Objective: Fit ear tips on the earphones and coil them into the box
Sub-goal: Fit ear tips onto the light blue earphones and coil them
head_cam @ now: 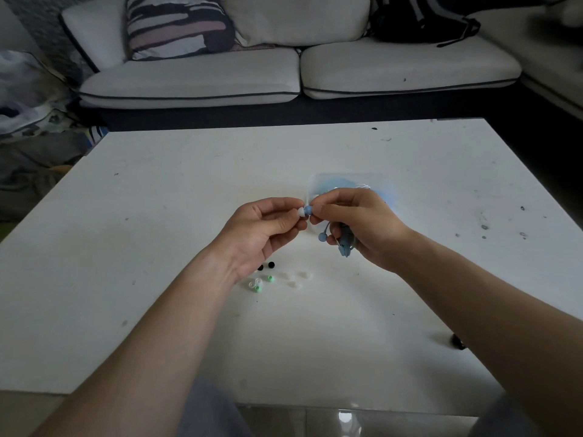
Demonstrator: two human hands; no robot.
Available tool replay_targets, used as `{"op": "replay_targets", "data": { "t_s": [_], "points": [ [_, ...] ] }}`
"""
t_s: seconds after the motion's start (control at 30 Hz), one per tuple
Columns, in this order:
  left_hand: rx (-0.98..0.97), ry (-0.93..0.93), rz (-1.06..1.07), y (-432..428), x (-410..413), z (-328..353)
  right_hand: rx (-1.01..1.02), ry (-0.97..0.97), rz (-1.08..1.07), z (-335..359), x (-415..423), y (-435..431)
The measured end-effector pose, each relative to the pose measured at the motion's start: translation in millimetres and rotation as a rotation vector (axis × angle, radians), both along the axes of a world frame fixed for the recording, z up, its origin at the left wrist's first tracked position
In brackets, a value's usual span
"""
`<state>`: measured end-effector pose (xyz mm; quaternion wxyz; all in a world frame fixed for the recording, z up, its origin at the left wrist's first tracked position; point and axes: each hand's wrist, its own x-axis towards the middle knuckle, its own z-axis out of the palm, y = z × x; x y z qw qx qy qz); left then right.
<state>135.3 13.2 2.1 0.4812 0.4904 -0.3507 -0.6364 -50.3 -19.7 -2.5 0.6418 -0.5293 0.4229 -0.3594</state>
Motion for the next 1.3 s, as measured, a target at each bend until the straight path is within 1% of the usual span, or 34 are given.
{"op": "replay_targets", "data": {
  "t_s": [0.5,0.6,0.67,0.7,0.73,0.8,0.83,0.87,0.9,0.97,1.07,1.17,1.3],
  "points": [
    [0.006,-0.003,0.029,-1,-3,-4,-0.023,0.002,-0.007,-4,1,-1],
    [-0.01,-0.006,0.007,-1,-1,-4,0.004,-0.022,0.005,-3,1,-1],
    [-0.031,-0.048,-0.018,-2,1,-5,0.042,-0.042,0.0,-4,1,-2],
    [-0.05,-0.129,-0.028,-3,3,-7,0.071,-0.06,-0.011,-5,1,-2],
    [-0.081,-0.278,-0.039,-4,6,-11,0.106,-0.083,-0.024,-5,1,-3],
    [-0.155,-0.697,-0.074,-8,11,-21,0.171,-0.121,-0.036,-6,0,-5],
    [-0.178,-0.877,-0.114,-9,12,-28,0.199,-0.131,-0.035,-7,-1,-6],
    [-0.181,-1.006,-0.167,-9,12,-33,0.224,-0.14,-0.035,-7,-2,-7],
    [-0.172,-1.093,-0.229,-9,11,-39,0.25,-0.155,-0.035,-7,-3,-7],
    [-0.135,-1.21,-0.349,-11,8,-48,0.303,-0.209,-0.034,-6,-4,-8],
    [-0.083,-1.328,-0.481,-14,2,-56,0.359,-0.262,-0.049,-5,-5,-8],
    [-0.065,-1.376,-0.535,-15,-3,-59,0.372,-0.27,-0.05,-2,-6,-7],
    [-0.078,-1.415,-0.548,-14,-6,-63,0.384,-0.298,-0.049,-1,-7,-7]
  ]
}}
